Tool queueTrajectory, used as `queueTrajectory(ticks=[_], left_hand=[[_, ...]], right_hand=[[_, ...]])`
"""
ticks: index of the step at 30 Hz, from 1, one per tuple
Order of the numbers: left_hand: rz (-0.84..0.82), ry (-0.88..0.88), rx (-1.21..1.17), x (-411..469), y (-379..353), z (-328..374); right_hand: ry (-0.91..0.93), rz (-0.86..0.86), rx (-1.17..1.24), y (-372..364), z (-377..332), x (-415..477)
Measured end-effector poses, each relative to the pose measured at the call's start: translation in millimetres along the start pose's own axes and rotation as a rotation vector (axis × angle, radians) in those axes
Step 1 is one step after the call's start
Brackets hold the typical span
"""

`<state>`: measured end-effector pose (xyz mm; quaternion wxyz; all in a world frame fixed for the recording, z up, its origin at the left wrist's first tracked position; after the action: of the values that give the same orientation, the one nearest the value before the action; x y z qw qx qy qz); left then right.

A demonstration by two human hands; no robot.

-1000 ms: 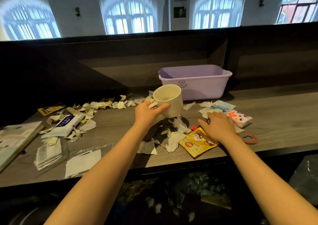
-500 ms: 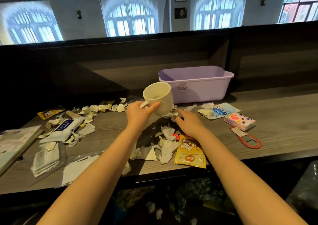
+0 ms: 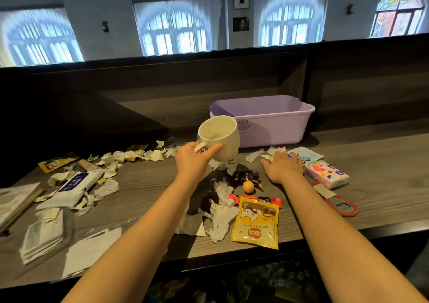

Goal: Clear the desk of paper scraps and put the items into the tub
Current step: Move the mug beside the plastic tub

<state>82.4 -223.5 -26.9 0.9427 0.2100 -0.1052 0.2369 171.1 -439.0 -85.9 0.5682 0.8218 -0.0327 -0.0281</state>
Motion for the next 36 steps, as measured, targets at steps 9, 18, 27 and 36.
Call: queueTrajectory(ticks=[9, 18, 27, 36], left_hand=[[-0.001, -0.007, 0.013, 8, 1, -5], [0.017, -0.008, -0.018, 5, 1, -3], [-0.118, -0.031, -0.027, -9, -36, 21], [-0.098, -0.038, 0.023, -10, -64, 33]], right_hand=[[0.292, -0.198, 0.2, -14, -49, -3], [0.281, -0.004, 0.837, 13, -36, -16], [-0.001, 0.182, 0.059, 53, 46, -36], [0.144, 0.083, 0.181, 36, 45, -46]])
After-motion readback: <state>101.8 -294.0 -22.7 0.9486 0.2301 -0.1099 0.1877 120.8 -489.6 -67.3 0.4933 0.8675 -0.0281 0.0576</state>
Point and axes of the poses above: each hand's wrist, its own x-axis towards the middle knuckle, its own y-axis out of the back of the hand, z = x × y, the point moved 3 cm from there along x, towards the middle knuckle, and after that the axes turned 8 degrees about x, right-handed, at the moved point
